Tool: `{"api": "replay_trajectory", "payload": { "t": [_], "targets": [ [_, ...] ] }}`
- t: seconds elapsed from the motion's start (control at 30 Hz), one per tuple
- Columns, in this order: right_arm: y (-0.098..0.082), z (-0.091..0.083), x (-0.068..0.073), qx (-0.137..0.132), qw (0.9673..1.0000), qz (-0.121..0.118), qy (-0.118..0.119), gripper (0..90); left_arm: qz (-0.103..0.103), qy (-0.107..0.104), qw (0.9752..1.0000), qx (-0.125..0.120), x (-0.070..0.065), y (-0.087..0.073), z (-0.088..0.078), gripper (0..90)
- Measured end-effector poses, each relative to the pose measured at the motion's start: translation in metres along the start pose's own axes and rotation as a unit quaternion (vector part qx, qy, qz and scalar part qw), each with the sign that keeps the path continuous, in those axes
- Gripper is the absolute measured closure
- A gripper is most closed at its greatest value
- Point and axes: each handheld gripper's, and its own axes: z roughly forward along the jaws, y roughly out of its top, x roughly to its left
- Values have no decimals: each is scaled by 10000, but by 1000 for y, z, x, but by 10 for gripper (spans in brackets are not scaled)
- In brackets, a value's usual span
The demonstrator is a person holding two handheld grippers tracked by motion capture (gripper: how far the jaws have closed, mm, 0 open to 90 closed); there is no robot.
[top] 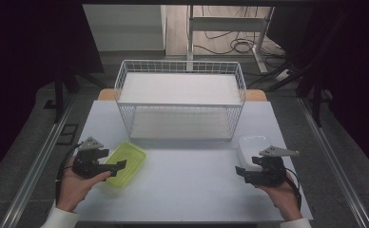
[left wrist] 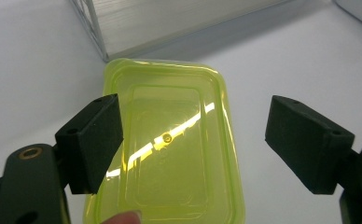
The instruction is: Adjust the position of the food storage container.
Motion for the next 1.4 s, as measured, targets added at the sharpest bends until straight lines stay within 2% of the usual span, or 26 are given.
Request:
{"api": "replay_trajectory", "payload": {
  "t": [0.17,0.47,0.5,0.9,1.0,1.07,1.17,1.33,1.4],
  "targets": [
    [-2,0,-1,41,10000,14,-20,213,-41,-2,10000,-20,0,0,0,188],
    [0,-1,-2,106,9999,40,2,219,42,23,10000,28,1,0,1,190],
    [0,-1,-2,162,9998,98,12,224,46,34,10000,34,1,0,1,191],
    [3,-5,-1,262,9995,154,50,234,-43,-34,9998,176,9,3,-3,205],
    [5,-8,0,223,9997,111,33,236,-81,-10,9996,278,13,6,-4,207],
    [5,-9,0,188,9998,115,27,237,-24,65,9992,399,14,10,-6,207],
    [5,-9,0,165,9998,129,43,239,11,68,9990,440,15,15,-8,207],
    [7,-11,-1,149,9998,152,18,241,151,180,9976,654,23,30,-8,232],
    [8,-11,0,161,9998,152,25,241,112,174,9976,666,27,34,-7,258]
  ]
}}
